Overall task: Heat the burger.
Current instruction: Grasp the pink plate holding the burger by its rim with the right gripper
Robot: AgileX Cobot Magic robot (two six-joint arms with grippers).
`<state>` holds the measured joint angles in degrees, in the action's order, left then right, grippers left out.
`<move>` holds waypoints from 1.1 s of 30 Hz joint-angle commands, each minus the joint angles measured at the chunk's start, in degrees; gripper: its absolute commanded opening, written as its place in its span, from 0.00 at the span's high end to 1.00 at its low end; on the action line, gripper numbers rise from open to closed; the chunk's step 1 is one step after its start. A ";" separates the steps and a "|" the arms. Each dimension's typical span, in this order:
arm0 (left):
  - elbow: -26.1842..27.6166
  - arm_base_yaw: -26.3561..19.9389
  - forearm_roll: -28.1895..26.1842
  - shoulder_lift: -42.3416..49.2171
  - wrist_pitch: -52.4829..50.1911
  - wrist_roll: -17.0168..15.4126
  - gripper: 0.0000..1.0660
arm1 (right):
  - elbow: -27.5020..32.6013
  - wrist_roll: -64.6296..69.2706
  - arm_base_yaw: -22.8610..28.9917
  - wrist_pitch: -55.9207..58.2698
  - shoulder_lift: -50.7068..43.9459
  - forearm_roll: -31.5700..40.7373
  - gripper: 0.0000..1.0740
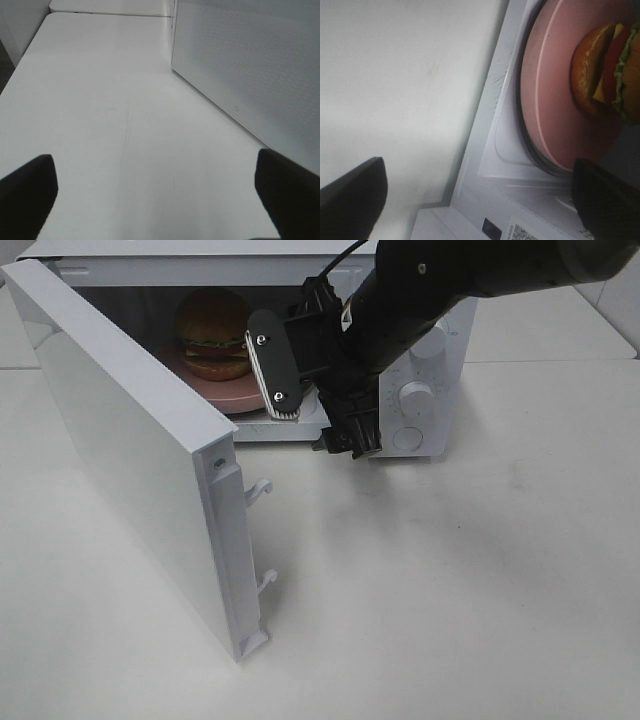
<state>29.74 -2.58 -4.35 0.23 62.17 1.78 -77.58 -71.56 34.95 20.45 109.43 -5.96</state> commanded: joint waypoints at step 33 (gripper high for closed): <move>-0.11 0.11 -0.29 0.92 -0.74 -0.06 0.06 | -24.12 10.77 0.74 5.39 20.40 -3.21 0.17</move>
<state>29.74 -2.58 -4.35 0.23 62.17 1.78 -101.18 -61.25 35.58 25.38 129.66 -8.88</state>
